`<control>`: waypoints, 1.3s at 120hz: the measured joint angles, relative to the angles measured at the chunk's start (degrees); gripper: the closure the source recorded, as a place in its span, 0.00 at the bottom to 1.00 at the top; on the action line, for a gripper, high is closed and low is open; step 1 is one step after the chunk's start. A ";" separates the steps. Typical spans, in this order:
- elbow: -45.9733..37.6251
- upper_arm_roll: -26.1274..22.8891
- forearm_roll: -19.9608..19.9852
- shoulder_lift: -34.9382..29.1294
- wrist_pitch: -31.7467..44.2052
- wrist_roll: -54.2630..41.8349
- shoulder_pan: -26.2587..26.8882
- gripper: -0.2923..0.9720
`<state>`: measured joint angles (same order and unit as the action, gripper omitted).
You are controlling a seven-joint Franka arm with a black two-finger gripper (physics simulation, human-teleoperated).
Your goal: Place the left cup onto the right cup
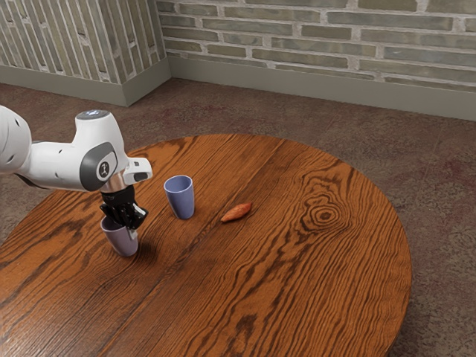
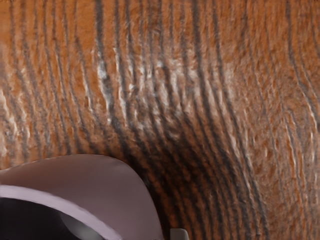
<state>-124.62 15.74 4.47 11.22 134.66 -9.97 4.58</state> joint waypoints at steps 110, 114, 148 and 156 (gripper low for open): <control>39.34 -4.34 -9.94 15.08 -18.88 3.77 3.37 0.85; 39.72 -4.49 -9.83 15.69 -19.20 3.84 3.31 0.85; 41.87 -4.67 -8.96 18.54 -20.52 4.23 3.16 0.85; 41.88 -4.67 -8.78 18.66 -20.57 4.30 3.15 0.85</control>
<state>-82.73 11.07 -4.31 29.88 114.09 -5.66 7.74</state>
